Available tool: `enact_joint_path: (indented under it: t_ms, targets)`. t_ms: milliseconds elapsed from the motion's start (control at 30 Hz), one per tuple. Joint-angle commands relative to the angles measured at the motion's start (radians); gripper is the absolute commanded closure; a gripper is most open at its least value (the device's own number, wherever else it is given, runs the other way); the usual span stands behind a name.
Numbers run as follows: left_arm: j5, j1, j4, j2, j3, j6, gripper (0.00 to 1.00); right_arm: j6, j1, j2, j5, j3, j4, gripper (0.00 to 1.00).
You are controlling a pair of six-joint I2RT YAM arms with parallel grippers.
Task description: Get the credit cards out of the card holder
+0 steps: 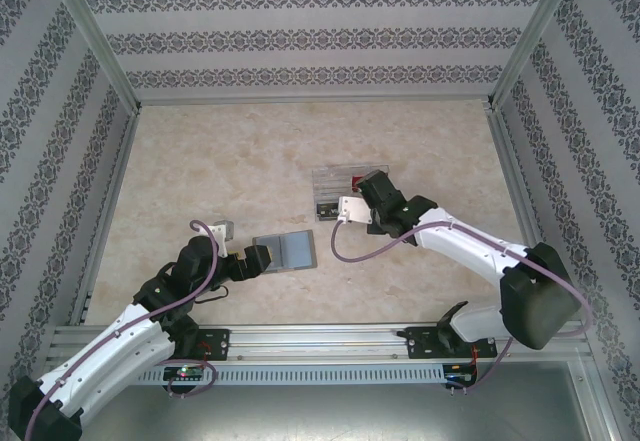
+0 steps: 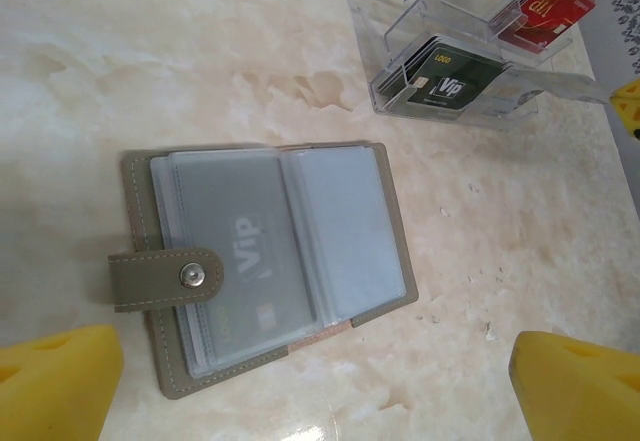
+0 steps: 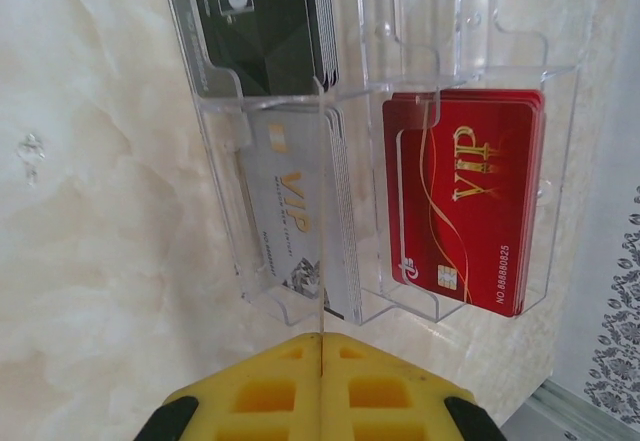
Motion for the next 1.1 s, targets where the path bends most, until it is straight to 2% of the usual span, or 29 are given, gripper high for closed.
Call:
enact_joint_path:
  t_ms: [0, 267, 767, 867, 933, 967, 1033, 1067]
  targets:
    - [-0.01, 0.008, -0.026, -0.003, -0.009, -0.013, 0.0, -0.039, -0.023, 0.021, 0.012, -0.004, 0.016, 1.0]
    - [-0.005, 0.008, -0.026, -0.006, -0.011, -0.015, 0.0, -0.045, -0.052, 0.053, -0.003, -0.007, 0.02, 1.0]
    - [-0.018, 0.008, -0.036, -0.004, -0.012, -0.019, 0.0, -0.034, -0.054, 0.156, 0.045, 0.059, 0.053, 1.0]
    - [-0.018, 0.008, -0.034, -0.005, -0.012, -0.018, 0.0, -0.019, -0.059, 0.16, 0.036, 0.053, 0.057, 0.91]
    - [-0.014, 0.008, -0.034, -0.004, -0.012, -0.019, 0.0, -0.005, -0.059, 0.172, 0.047, 0.058, 0.073, 0.8]
    - [-0.015, 0.008, -0.034, -0.004, -0.012, -0.016, 0.0, 0.007, -0.059, 0.178, 0.057, 0.065, 0.084, 0.78]
    - [-0.012, 0.008, -0.034, -0.004, -0.013, -0.016, 0.0, 0.042, -0.06, 0.197, 0.087, 0.097, 0.092, 0.65]
    - [-0.014, 0.008, -0.034, -0.004, -0.012, -0.016, 0.0, 0.059, -0.062, 0.205, 0.1, 0.113, 0.091, 0.65]
